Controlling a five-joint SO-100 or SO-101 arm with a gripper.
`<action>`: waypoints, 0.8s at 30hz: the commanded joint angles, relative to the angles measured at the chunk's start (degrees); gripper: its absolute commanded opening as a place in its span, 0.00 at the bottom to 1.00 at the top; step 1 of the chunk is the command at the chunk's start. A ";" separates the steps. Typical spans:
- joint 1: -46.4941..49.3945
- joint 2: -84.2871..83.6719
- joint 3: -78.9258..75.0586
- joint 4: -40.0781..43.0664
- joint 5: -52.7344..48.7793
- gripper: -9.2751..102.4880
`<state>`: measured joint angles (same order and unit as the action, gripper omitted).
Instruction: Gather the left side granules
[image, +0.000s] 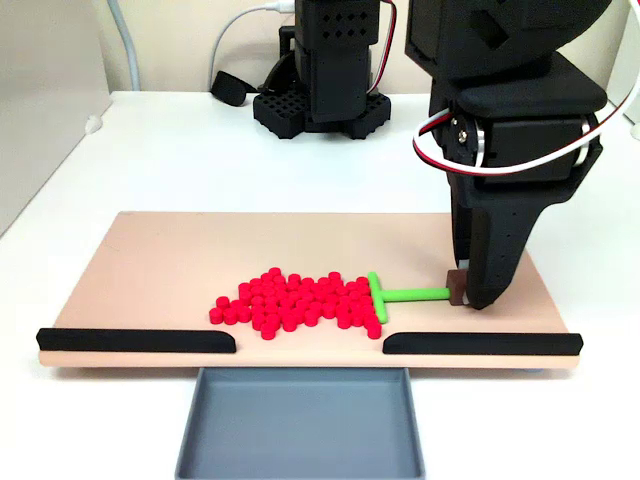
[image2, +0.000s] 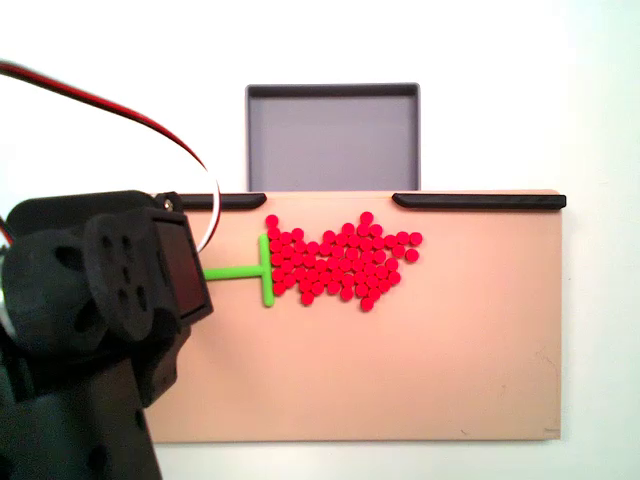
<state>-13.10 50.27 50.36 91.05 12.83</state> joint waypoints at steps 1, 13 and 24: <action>0.88 0.53 0.18 -0.44 -0.35 0.08; 1.05 0.53 0.18 -0.35 -1.05 0.08; 0.44 0.88 0.18 0.18 -1.05 0.08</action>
<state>-12.57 50.27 50.36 91.05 12.30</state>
